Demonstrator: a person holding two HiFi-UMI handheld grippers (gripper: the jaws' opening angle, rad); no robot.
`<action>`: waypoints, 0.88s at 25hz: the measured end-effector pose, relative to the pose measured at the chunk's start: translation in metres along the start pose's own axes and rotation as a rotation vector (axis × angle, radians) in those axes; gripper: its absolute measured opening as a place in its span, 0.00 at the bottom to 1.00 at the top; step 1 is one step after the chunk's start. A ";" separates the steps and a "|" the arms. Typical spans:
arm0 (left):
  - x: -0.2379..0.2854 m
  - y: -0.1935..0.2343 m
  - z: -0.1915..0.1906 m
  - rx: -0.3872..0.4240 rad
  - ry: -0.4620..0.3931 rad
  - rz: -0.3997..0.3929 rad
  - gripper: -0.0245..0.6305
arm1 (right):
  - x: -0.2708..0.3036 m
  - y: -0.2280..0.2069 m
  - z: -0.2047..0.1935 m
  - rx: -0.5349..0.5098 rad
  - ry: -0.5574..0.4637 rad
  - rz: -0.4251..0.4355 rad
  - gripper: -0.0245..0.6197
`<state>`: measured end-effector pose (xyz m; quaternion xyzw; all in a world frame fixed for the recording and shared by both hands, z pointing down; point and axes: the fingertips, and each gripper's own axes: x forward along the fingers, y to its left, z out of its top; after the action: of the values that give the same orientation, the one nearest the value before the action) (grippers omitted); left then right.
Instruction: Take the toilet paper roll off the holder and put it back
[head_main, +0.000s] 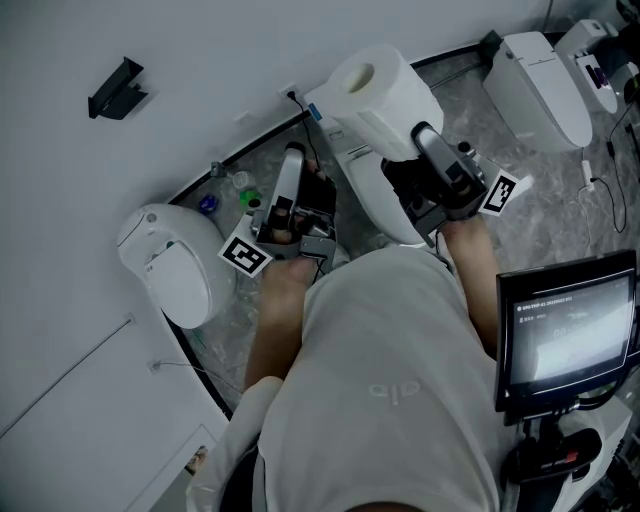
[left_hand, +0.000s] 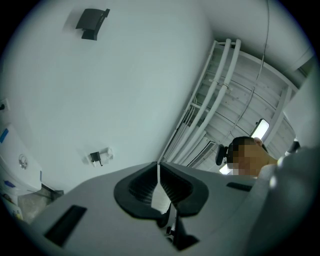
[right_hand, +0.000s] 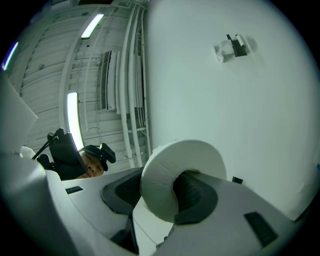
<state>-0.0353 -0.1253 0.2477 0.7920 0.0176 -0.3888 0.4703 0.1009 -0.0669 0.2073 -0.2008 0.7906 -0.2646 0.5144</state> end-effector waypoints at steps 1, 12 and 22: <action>0.000 0.001 0.000 -0.001 0.000 0.002 0.05 | 0.000 0.000 0.000 0.002 -0.002 0.001 0.32; -0.002 0.004 0.001 -0.009 -0.003 0.015 0.05 | -0.001 0.001 0.002 -0.002 -0.010 0.006 0.32; -0.005 0.008 0.001 0.078 0.022 0.096 0.04 | 0.000 0.000 0.000 0.009 -0.008 0.009 0.32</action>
<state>-0.0363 -0.1283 0.2567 0.8140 -0.0304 -0.3573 0.4568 0.1011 -0.0670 0.2069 -0.1959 0.7881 -0.2651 0.5198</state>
